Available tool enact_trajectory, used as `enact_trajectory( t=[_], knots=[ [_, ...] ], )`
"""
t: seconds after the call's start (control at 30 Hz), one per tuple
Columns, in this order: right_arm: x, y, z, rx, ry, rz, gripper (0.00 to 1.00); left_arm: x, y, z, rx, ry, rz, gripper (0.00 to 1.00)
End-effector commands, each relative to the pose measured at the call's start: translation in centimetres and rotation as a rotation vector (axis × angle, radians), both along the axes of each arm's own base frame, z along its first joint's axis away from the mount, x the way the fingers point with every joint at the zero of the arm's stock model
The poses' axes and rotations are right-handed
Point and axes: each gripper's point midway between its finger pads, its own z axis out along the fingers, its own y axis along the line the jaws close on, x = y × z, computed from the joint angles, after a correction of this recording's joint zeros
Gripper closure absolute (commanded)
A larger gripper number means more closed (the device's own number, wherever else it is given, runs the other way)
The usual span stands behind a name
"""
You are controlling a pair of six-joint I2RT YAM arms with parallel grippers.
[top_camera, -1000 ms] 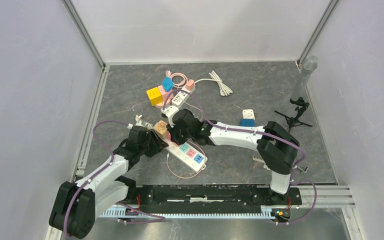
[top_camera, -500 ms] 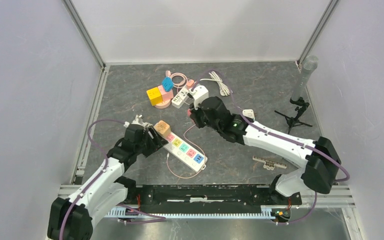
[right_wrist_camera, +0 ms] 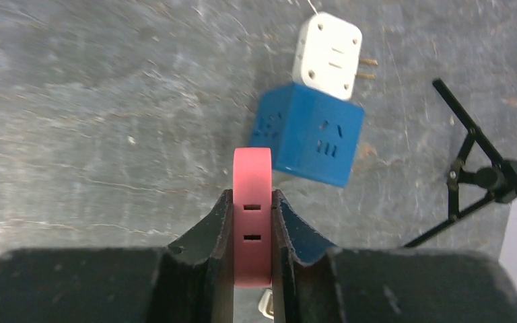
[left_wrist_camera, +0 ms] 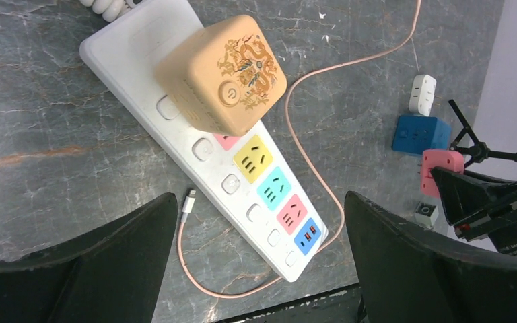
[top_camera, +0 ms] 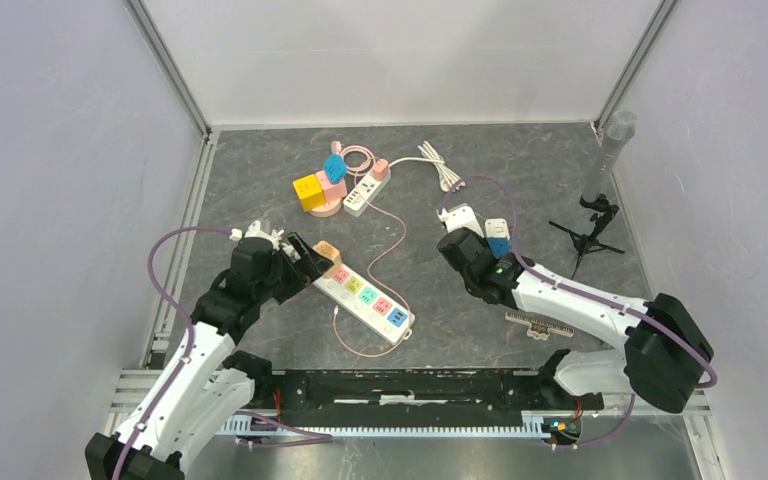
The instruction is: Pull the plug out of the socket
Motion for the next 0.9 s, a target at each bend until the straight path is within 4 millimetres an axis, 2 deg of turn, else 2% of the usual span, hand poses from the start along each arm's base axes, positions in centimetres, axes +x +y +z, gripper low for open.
enact_trajectory(
  t=[0.0,0.3,0.47,0.67,0.87],
  knots=[
    [-0.3,-2.7,-0.3,-0.037,-0.032,-0.094,1.0,-0.1,0.7,0.8,0.032,-0.001,0.016,0.0],
    [-0.3,-5.2,-4.4,-0.11,0.057,-0.135,1.0,0.0,0.7,0.5,0.038,0.005,0.019,0.0],
    [-0.4,-6.3,-5.0,-0.145,0.072,-0.159,0.94,0.2,0.9,0.6,0.05,0.007,0.023,0.0],
    [-0.8,-7.6,-5.9,-0.201,0.116,-0.198,0.74,0.4,0.8,0.7,0.054,0.008,0.02,0.0],
    [-0.8,-7.2,-6.1,-0.186,0.13,-0.18,0.44,0.6,1.0,0.9,0.068,0.003,0.025,0.0]
  ],
)
